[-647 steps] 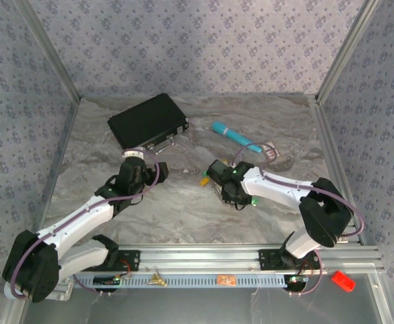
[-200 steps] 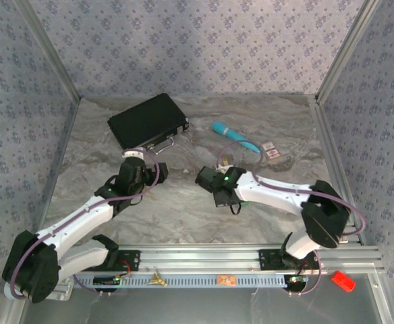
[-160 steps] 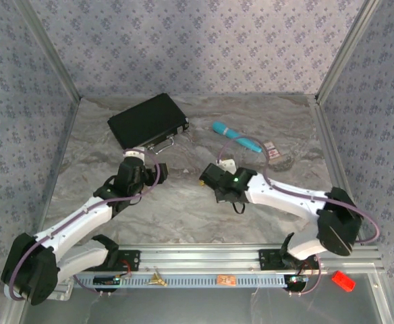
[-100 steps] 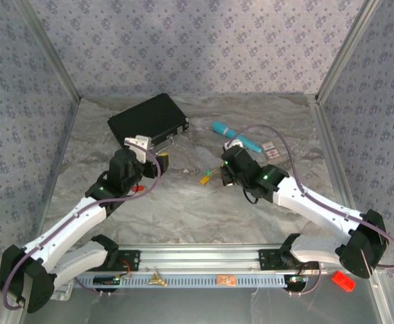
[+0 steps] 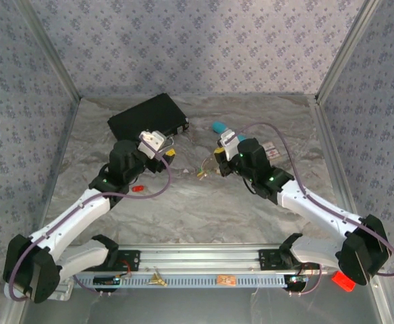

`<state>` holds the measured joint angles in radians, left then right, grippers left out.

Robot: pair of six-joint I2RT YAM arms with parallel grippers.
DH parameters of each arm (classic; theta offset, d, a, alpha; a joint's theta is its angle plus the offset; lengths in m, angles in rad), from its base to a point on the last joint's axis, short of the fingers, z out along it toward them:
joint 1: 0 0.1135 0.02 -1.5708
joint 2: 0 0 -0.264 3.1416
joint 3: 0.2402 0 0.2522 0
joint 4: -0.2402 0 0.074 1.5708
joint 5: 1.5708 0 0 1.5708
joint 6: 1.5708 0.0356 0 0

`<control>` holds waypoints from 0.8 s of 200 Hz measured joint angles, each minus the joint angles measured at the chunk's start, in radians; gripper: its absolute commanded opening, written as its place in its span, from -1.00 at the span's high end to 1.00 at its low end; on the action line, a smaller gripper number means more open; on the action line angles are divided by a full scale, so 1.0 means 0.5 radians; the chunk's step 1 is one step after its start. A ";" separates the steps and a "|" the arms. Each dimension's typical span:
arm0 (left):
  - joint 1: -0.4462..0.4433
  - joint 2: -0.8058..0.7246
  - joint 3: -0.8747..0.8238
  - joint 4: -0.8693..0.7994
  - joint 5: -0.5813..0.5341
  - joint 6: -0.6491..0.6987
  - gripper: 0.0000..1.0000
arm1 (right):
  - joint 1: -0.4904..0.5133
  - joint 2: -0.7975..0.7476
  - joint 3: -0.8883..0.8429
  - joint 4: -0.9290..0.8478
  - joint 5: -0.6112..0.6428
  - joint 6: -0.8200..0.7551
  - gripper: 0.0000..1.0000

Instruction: Put the keys on the keyring

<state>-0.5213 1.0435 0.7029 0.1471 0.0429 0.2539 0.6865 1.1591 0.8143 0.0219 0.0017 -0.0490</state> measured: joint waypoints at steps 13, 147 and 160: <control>0.011 0.018 0.000 0.046 0.055 0.058 -0.58 | 0.000 0.000 -0.016 0.050 -0.077 -0.102 1.00; -0.092 0.027 0.027 -0.013 0.834 0.320 0.01 | -0.021 -0.037 -0.056 0.117 -0.965 -0.683 1.00; -0.108 0.027 0.014 -0.027 0.909 0.368 0.03 | -0.021 -0.025 -0.056 0.104 -1.000 -0.704 1.00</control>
<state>-0.5751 1.0569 0.7097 0.1333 0.4976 0.4377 0.6762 1.1465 0.7860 0.0738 -0.4984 -0.4011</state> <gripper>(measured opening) 0.497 0.052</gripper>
